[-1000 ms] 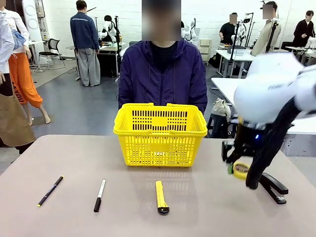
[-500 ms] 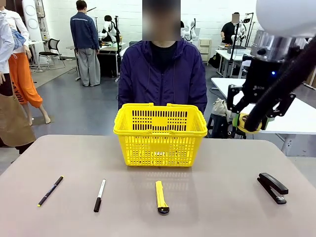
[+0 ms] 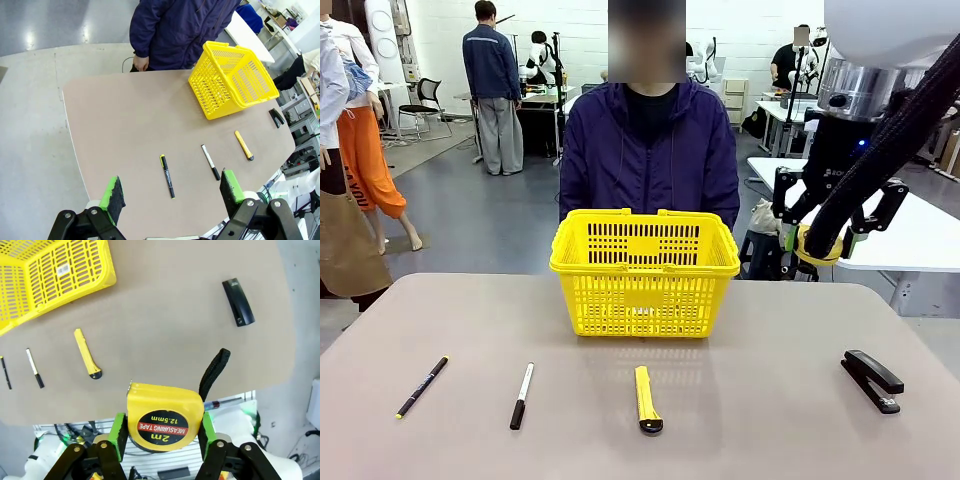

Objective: Place the items the person wants into the basket.
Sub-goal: Pick up the item the person points to and place it in the Market Basket.

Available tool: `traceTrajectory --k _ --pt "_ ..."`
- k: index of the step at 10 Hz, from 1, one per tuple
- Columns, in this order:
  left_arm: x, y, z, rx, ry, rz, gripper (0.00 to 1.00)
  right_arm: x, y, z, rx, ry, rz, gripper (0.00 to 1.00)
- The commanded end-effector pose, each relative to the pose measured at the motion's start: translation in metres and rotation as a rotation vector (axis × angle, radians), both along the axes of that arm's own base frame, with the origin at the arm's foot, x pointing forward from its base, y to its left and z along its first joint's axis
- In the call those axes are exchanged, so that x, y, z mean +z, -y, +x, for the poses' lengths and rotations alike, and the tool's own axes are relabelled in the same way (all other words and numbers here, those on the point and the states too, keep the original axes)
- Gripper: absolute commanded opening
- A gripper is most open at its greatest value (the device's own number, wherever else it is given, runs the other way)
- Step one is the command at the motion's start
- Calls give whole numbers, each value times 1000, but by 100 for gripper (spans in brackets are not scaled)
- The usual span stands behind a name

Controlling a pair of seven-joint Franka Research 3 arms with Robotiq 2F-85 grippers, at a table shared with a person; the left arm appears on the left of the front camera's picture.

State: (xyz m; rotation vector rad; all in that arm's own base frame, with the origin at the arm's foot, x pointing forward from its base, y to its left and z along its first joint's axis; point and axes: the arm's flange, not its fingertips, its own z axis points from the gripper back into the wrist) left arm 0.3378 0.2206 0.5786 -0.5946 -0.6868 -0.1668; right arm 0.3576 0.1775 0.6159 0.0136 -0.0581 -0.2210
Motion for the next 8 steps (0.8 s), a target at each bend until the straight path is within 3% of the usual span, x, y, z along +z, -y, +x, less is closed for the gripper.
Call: traceTrajectory --k 1,4,5,8 --pt "0 -2 0 -15 18 -3 100 -3 1 -3 10 -1 -2 0" --pt "0 -2 0 -15 18 -3 100 -3 1 -3 10 -1 -2 0" --pt "0 -2 0 -15 18 -3 100 1 0 -1 0 4 0 69" --pt "0 -2 0 -15 18 -3 100 25 -60 74 76 11 -27 69"
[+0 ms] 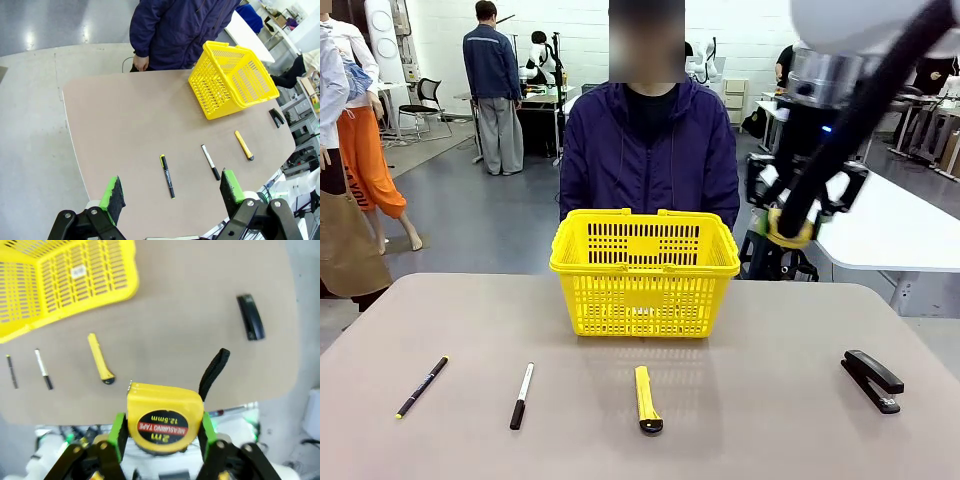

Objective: Place the items the person wants into the basket.
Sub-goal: Pick up the item the person points to and place it in the Market Basket.

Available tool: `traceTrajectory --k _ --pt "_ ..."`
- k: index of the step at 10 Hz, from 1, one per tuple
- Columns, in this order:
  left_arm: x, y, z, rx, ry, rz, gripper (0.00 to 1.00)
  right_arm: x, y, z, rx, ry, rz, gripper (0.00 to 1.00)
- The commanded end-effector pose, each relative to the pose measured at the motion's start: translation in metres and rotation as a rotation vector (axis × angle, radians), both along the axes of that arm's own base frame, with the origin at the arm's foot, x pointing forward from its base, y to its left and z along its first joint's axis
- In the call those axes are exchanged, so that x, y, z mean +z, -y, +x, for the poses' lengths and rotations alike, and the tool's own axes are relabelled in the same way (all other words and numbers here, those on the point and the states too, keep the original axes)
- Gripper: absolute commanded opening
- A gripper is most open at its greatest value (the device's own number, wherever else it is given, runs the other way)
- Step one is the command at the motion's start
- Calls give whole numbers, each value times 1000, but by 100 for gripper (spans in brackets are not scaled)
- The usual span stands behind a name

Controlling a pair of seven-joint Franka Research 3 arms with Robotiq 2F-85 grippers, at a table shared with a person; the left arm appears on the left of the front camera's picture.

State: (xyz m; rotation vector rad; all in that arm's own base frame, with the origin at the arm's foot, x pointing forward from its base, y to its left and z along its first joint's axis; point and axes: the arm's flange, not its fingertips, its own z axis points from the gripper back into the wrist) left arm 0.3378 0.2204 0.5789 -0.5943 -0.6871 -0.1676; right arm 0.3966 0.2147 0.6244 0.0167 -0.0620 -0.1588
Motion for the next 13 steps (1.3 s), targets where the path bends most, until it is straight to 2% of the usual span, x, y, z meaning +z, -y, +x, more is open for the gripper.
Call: traceTrajectory --k 1,3,5,6,8,11,13 --pt "-1 -2 0 -14 18 -4 100 22 -47 63 39 14 -48 69" --pt "-1 -2 0 -14 18 -4 100 18 -84 114 107 11 -77 69" --pt "-1 -2 0 -14 18 -4 100 -9 -118 160 262 21 -97 69" --pt "-1 -2 0 -14 18 -4 100 -26 -130 178 305 -1 -93 69" --pt "-1 -2 0 -14 18 -4 100 -59 -144 203 363 -26 -75 69" --pt "-1 -2 0 -14 18 -4 100 -107 -140 230 442 -106 -44 69" --pt "-1 -2 0 -14 18 -4 100 -136 -137 244 480 -186 -29 69"
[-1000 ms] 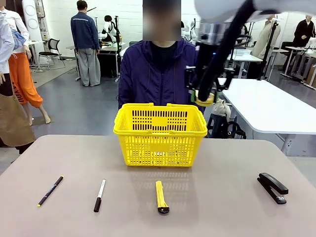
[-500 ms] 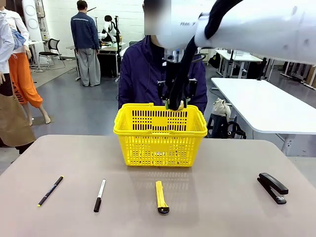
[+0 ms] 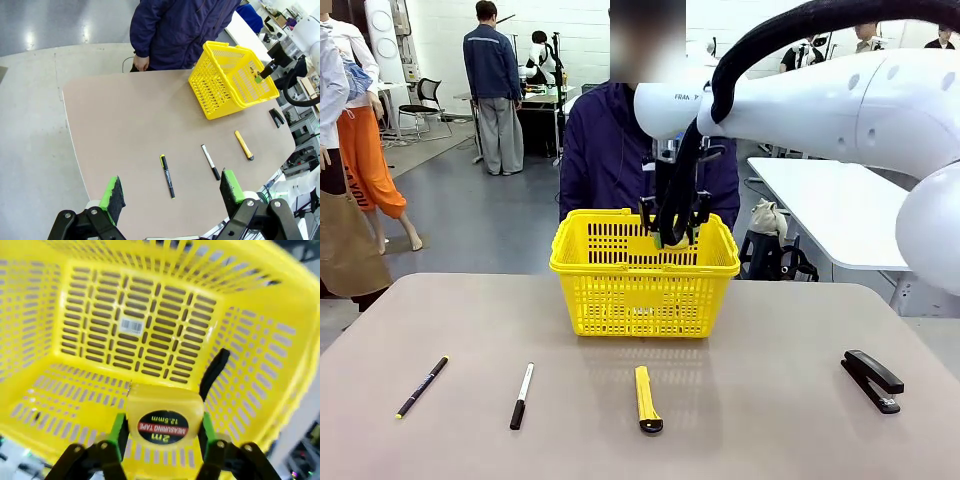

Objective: Place the items the person wants into the basket.
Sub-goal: Pick up the item the person points to and place it in the Market Basket.

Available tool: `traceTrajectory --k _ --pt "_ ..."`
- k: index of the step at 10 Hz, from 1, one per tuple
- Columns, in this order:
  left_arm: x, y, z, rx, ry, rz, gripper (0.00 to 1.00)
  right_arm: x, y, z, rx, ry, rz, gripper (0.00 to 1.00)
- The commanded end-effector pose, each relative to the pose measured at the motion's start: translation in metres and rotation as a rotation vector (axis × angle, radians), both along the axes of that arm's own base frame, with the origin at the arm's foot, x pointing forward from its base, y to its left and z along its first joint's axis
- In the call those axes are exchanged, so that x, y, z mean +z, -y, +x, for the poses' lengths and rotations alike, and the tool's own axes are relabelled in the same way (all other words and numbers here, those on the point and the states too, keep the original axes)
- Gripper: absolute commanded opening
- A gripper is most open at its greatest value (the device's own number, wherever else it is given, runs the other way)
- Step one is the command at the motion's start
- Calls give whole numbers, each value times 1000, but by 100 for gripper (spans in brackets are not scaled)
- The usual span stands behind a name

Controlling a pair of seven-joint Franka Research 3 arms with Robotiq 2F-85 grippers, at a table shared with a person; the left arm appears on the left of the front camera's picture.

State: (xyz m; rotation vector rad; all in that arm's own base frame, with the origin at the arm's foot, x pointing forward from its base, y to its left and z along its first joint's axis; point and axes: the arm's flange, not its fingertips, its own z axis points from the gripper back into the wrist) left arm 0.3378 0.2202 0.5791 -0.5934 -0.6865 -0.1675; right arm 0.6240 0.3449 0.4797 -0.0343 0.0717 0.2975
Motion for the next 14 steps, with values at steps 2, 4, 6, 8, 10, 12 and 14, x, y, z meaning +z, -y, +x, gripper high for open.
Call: traceTrajectory --k 2,4,6,8,10,12,14 --pt "-1 -2 -1 -15 18 -5 100 -13 -8 25 36 -93 -20 69" --pt "-1 -2 -1 -15 18 -5 100 -22 -6 28 45 -100 -24 69" --pt "-1 -2 -1 -15 18 -5 100 -29 -9 27 65 -100 -30 69" --pt "-1 -2 -1 -15 18 -5 100 -30 -10 25 70 -99 -35 74" --pt "-1 -2 -1 -15 18 -5 100 -30 -9 25 71 -105 -35 93" --pt "-1 -2 -1 -15 18 -5 100 -29 -9 25 71 -104 -33 100" --pt "-1 -2 -1 -15 18 -5 100 -30 -10 25 68 -101 -33 100"
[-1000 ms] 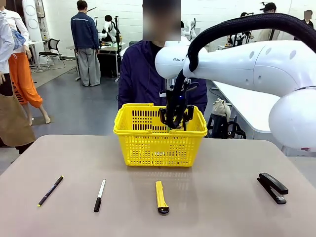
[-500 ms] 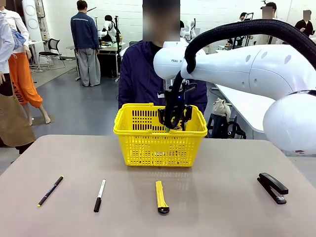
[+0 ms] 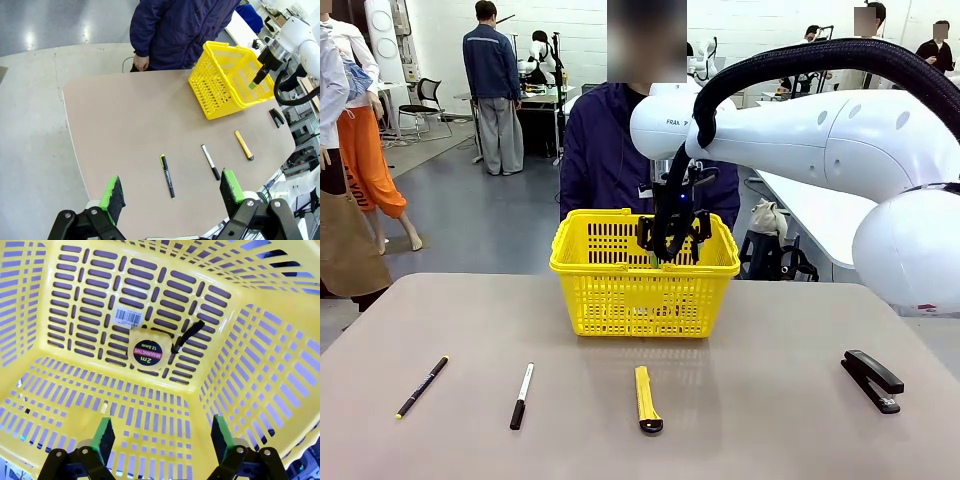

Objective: Place the items the person wants into the basket.
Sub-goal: Pick up the item the person points to and place it in the Market Basket.

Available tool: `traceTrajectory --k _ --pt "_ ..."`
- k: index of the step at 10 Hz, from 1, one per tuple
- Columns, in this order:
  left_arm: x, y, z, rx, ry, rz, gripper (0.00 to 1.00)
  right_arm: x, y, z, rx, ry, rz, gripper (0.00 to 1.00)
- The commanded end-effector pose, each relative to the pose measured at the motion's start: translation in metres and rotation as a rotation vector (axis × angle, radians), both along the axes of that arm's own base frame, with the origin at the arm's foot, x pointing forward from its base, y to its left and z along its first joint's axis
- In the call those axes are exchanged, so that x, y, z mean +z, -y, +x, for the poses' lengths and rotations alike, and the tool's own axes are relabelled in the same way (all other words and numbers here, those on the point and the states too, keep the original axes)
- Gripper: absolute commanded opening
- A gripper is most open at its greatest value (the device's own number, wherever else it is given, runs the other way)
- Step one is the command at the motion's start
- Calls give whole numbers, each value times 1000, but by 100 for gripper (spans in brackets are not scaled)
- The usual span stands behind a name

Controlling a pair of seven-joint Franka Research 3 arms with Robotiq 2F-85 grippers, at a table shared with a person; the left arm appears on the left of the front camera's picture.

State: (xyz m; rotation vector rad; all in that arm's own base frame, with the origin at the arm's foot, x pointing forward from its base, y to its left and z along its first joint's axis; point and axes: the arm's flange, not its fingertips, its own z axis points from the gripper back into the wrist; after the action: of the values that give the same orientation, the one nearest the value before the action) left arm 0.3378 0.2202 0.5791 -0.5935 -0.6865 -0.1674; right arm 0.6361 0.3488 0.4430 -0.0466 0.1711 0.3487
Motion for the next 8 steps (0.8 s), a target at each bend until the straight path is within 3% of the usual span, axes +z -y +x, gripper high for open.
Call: traceTrajectory --k 1,3,4,6,8 --pt "-1 -2 -1 -15 18 -4 100 9 -6 12 18 2 -4 100" --pt "-1 -2 -1 -15 18 -4 100 17 -5 8 15 15 12 100" --pt "-1 -2 -1 -15 18 -4 100 40 -3 -13 20 57 6 100" --pt "-1 -2 -1 -15 18 -4 100 111 32 -79 4 174 -27 100" --pt "-1 -2 -1 -15 18 -4 100 170 99 -152 -64 254 -6 100"
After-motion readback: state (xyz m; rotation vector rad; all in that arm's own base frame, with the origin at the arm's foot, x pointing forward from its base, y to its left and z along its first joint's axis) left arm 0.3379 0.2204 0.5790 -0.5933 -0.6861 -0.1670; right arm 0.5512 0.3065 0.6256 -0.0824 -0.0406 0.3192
